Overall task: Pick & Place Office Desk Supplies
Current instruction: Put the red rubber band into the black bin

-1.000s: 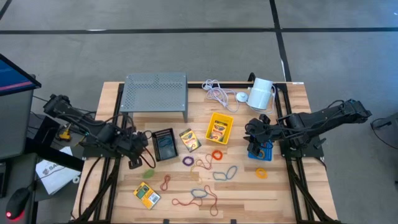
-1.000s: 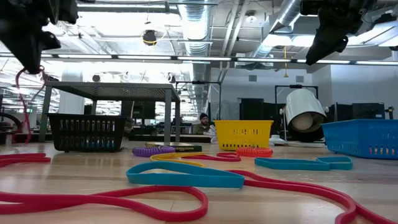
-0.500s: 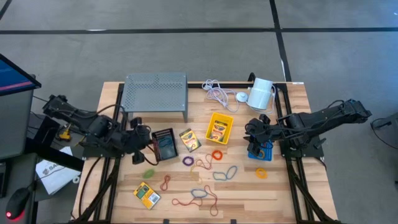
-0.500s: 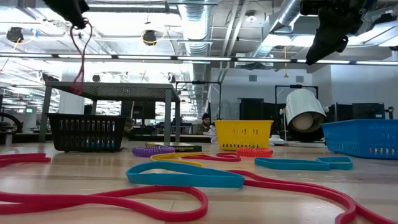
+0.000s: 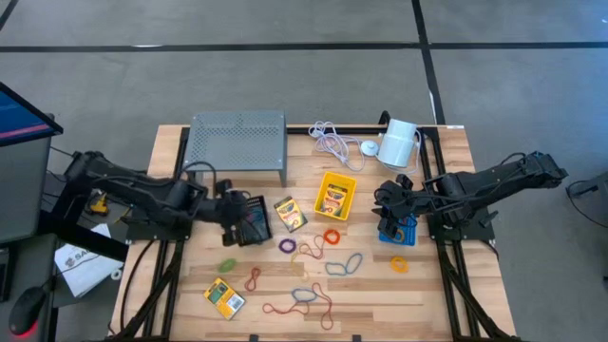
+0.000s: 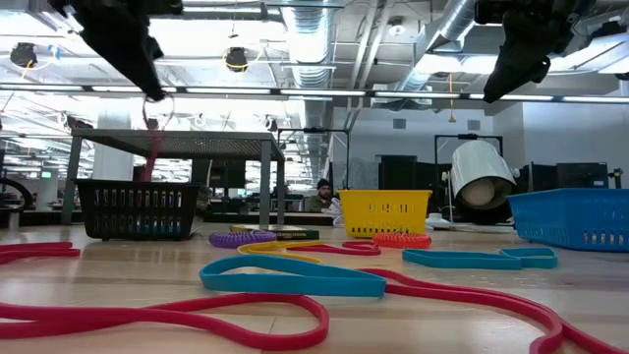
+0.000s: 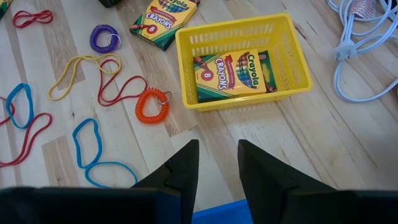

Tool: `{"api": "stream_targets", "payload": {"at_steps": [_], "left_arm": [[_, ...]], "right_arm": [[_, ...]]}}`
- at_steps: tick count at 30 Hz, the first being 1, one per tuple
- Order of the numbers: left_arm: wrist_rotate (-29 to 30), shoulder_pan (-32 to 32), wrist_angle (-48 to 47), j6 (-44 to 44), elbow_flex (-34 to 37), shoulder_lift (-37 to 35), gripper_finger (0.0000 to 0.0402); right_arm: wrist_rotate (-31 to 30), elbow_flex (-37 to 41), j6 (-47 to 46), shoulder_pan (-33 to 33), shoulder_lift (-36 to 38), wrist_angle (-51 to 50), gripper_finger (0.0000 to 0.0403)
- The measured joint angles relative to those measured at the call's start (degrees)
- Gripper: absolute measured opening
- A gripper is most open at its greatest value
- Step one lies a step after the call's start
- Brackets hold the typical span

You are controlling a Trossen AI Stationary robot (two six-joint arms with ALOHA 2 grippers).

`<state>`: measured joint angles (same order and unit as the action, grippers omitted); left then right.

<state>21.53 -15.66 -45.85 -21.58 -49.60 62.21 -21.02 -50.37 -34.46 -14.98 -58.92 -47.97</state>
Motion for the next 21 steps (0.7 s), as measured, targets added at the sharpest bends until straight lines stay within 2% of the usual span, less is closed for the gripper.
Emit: {"api": "stream_targets", "payload": {"at_steps": [3,11,21], "left_arm": [[-3.4,2.1,3.4,1.8,0.7,0.6,0.0001],[-6.0,4.8,4.1,1.8,2.9,0.8,0.0001],[-10.5,5.2,6.0,3.0,4.7,7.4,0.0001]], "right_arm": [[0.0,0.0,0.0,0.0,0.0,0.0,0.0107],[0.1,0.0,0.0,-0.8,0.0,-0.2,0.0107],[0.1,0.0,0.0,-0.7,0.0,0.0,0.0107]]}}
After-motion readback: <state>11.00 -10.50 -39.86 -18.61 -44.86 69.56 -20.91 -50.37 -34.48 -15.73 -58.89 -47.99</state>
